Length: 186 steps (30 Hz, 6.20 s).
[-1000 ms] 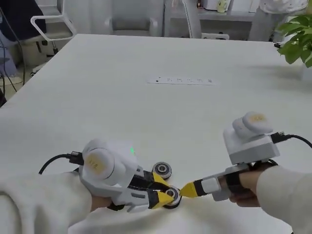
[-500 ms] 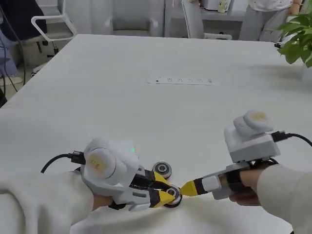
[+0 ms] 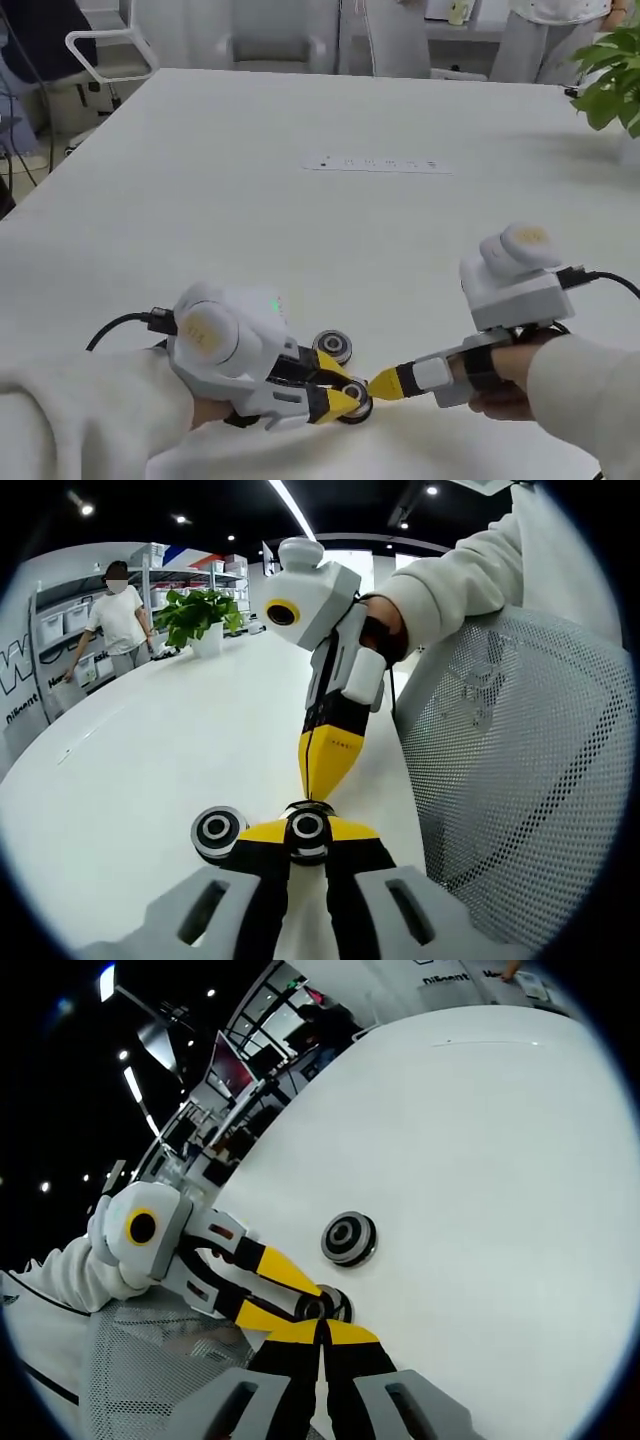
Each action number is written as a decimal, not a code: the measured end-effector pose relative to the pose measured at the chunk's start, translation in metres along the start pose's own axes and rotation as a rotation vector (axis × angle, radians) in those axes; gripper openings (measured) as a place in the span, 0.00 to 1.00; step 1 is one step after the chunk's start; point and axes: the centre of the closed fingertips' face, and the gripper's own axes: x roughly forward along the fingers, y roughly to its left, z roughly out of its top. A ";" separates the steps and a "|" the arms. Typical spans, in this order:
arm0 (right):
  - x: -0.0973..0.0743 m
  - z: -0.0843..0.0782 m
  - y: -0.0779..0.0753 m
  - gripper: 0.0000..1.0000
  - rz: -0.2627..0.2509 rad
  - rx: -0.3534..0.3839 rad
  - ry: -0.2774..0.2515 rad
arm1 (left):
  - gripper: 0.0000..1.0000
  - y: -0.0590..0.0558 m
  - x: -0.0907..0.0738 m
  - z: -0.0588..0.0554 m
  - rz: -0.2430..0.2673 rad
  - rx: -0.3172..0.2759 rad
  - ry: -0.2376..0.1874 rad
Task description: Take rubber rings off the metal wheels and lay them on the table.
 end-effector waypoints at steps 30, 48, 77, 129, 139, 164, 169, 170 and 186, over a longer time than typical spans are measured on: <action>0.002 0.007 0.018 0.00 0.126 0.054 -0.047 | 0.08 0.000 0.001 0.000 0.002 -0.007 -0.001; 0.004 0.002 -0.003 0.00 0.025 0.060 -0.027 | 0.08 0.001 0.001 0.000 0.013 -0.035 0.017; 0.002 0.006 -0.004 0.00 0.018 0.063 -0.042 | 0.18 0.002 -0.008 0.005 0.016 -0.080 0.034; -0.006 0.022 0.003 0.00 0.023 0.030 -0.097 | 0.82 0.006 -0.078 0.037 0.129 -0.131 -0.115; -0.008 0.026 0.008 0.00 0.034 0.033 -0.116 | 0.89 0.013 -0.098 0.024 0.199 -0.181 -0.148; 0.003 0.026 0.050 0.00 0.156 -0.129 -0.138 | 0.92 0.000 -0.086 -0.021 0.145 -0.255 -0.054; 0.011 0.022 0.054 0.00 0.147 -0.193 -0.137 | 0.91 -0.002 -0.086 -0.023 0.136 -0.256 -0.043; 0.012 0.022 0.054 0.00 0.146 -0.198 -0.138 | 0.91 -0.002 -0.086 -0.024 0.135 -0.254 -0.039; 0.037 0.007 0.057 0.00 0.124 -0.349 -0.120 | 0.90 -0.004 -0.084 -0.026 0.127 -0.254 -0.025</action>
